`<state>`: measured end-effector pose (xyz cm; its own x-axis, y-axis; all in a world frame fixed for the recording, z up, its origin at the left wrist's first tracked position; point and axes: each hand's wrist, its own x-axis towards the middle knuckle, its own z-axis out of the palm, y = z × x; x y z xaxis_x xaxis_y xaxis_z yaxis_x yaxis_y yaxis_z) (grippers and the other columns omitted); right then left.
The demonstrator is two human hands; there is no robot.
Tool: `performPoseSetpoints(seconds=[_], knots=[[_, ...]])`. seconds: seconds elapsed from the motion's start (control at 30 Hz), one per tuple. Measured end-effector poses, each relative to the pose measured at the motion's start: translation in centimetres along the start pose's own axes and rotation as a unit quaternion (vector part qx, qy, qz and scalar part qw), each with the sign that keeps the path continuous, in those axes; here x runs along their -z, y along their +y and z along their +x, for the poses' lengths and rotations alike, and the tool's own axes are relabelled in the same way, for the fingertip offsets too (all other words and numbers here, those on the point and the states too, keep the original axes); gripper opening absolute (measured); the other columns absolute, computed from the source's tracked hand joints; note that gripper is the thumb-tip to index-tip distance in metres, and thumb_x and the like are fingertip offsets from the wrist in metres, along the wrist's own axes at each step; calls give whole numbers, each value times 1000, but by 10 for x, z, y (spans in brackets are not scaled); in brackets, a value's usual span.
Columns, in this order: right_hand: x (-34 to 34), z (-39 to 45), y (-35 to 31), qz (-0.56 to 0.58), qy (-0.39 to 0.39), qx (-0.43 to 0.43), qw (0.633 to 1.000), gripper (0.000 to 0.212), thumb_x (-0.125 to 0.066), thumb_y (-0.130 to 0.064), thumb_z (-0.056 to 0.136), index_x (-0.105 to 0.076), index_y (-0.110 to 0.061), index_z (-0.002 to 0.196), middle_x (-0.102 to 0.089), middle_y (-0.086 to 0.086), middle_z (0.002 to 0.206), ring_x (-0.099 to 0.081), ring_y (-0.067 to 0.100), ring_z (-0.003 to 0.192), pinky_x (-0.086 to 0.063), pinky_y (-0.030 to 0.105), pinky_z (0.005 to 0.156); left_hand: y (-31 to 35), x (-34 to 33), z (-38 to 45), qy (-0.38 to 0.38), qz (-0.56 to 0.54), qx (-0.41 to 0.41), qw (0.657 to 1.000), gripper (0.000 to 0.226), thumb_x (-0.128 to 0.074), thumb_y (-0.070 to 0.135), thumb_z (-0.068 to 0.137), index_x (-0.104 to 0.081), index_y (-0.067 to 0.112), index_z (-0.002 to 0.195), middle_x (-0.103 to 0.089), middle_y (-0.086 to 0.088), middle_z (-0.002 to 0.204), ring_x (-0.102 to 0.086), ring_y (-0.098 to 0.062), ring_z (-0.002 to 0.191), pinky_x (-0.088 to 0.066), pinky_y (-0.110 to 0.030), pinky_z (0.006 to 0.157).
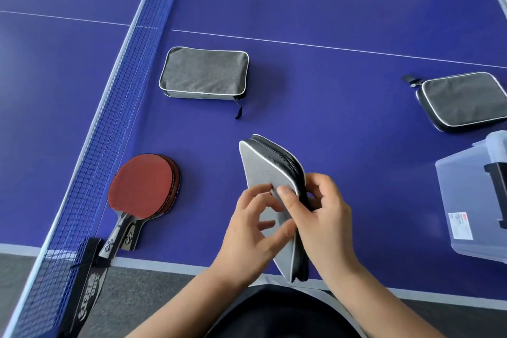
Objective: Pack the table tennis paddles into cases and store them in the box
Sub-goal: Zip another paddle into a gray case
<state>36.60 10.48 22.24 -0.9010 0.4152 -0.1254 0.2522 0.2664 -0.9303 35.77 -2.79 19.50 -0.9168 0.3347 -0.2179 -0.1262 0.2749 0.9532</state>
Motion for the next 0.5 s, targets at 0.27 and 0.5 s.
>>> performPoseSetpoints(seconds=[0.27, 0.5], knots=[[-2, 7, 12, 52, -54, -68, 995, 13, -56, -30, 96, -62, -22, 88, -64, -16, 68, -59, 1, 65, -52, 24, 62, -4, 0, 13, 35, 6, 8, 999, 15, -78, 18, 83, -63, 17, 79, -51, 8, 130, -53, 3, 120, -58, -22, 79], [5, 11, 26, 41, -61, -85, 994, 6, -61, -31, 94, -64, -26, 97, -69, -22, 89, -67, 1, 81, -52, 18, 70, -9, 3, 18, 40, 20, -24, 999, 17, -74, 19, 88, -63, 24, 76, -55, 8, 128, -53, -2, 123, -54, -15, 73]])
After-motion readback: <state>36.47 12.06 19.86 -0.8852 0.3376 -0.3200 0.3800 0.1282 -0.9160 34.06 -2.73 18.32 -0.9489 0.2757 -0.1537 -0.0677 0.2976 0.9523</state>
